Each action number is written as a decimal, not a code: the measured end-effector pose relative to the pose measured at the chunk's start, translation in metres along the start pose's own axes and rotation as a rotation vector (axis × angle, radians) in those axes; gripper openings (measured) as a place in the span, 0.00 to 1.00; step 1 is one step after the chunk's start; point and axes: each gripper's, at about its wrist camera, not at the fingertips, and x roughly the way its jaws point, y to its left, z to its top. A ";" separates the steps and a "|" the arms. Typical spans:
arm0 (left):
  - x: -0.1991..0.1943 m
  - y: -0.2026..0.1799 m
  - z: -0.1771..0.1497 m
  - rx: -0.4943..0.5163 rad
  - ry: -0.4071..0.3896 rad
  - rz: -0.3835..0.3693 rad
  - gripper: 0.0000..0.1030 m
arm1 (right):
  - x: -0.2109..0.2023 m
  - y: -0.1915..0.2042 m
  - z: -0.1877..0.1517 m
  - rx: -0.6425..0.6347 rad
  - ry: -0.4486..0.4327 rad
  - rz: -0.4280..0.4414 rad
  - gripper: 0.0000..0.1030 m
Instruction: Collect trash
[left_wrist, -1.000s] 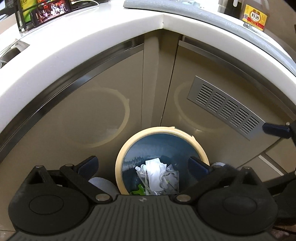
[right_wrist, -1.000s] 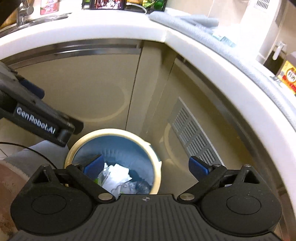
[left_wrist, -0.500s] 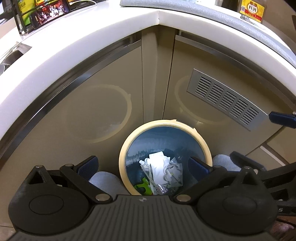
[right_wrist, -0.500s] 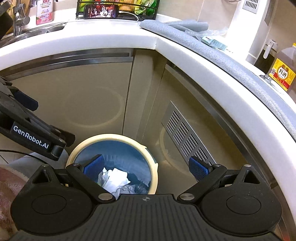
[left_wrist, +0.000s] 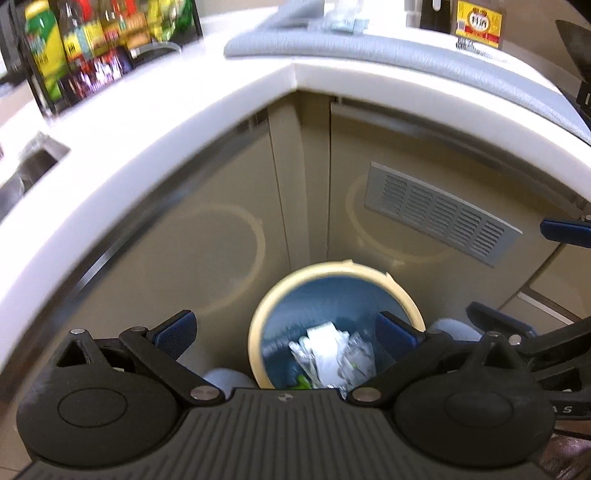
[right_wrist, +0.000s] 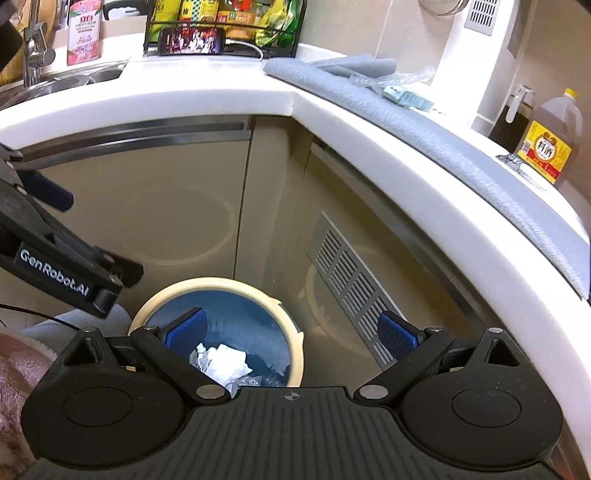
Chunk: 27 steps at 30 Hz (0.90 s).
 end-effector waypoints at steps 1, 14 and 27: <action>-0.003 0.000 0.002 0.000 -0.013 0.009 1.00 | -0.002 -0.001 0.001 0.001 -0.009 -0.003 0.96; -0.020 0.005 0.050 0.089 -0.103 0.193 1.00 | -0.017 -0.042 0.030 0.096 -0.117 -0.048 1.00; -0.029 0.026 0.091 0.038 -0.156 0.169 1.00 | 0.009 -0.118 0.103 0.266 -0.207 -0.112 1.00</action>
